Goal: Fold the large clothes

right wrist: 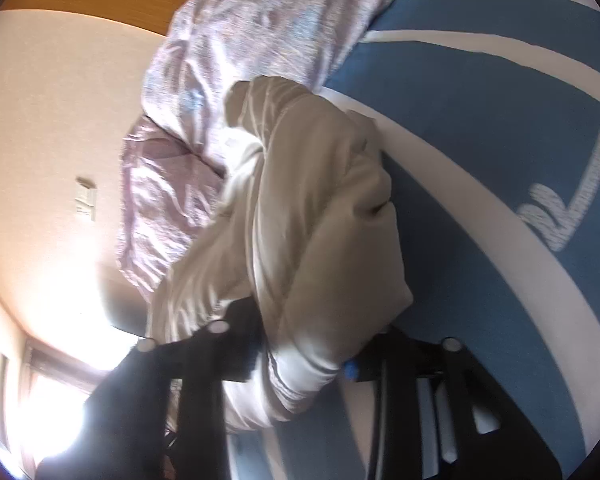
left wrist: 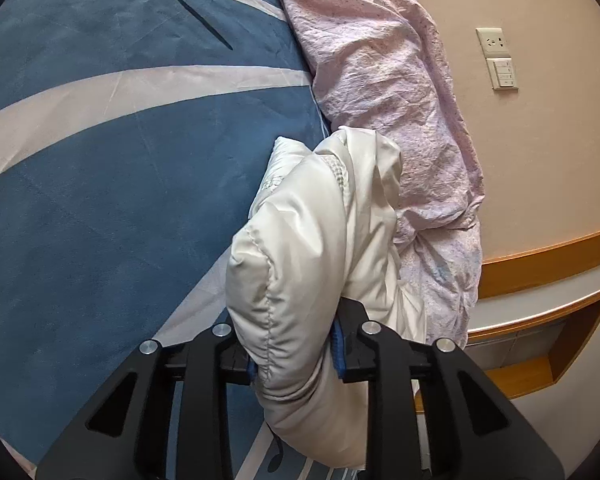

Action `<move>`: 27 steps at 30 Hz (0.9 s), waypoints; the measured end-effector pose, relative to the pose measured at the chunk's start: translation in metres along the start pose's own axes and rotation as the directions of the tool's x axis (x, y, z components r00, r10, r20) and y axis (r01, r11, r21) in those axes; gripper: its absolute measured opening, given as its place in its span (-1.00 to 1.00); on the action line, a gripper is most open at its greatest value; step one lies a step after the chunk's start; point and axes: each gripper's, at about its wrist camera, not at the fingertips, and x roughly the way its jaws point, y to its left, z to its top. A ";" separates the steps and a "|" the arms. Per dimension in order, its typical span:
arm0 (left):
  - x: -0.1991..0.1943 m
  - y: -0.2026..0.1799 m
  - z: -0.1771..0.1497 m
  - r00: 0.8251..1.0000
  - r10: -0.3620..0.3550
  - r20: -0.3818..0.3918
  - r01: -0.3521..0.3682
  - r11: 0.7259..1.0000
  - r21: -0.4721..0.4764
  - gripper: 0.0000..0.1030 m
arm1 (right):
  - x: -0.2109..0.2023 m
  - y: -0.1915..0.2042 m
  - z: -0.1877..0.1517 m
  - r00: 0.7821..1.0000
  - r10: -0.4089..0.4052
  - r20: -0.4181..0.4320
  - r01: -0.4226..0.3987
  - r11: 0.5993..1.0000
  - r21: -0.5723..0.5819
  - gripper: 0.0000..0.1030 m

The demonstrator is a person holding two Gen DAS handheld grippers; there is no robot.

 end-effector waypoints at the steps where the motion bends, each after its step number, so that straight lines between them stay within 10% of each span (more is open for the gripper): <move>1: 0.000 0.001 0.000 1.000 0.012 0.000 -0.012 1.000 0.001 -0.40 | -0.003 -0.003 -0.001 1.000 -0.014 0.006 0.014 1.000 0.001 -0.08; 6: -0.001 0.005 -0.001 0.999 0.032 0.006 -0.032 0.999 0.014 0.06 | -0.032 -0.002 -0.006 0.985 -0.130 0.115 0.138 0.989 -0.060 0.22; 11: -0.002 0.003 -0.002 0.999 0.036 0.031 -0.037 0.999 0.040 0.27 | -0.070 0.026 -0.005 0.850 -0.328 0.413 0.417 0.897 -0.146 0.27; 13: -0.001 0.004 -0.002 0.999 0.037 0.034 -0.038 0.999 0.036 0.27 | -0.068 0.048 -0.004 0.834 -0.327 0.445 0.459 0.859 -0.229 0.27; 20: 0.000 0.001 -0.007 0.995 0.063 0.073 -0.068 0.995 0.068 0.27 | -0.010 0.131 -0.031 0.932 -0.200 0.303 0.350 0.721 -0.598 0.35; 27: 0.002 -0.001 -0.012 0.994 0.076 0.084 -0.083 0.993 0.086 0.27 | 0.048 0.179 -0.062 0.955 -0.212 0.207 0.295 0.620 -0.727 0.36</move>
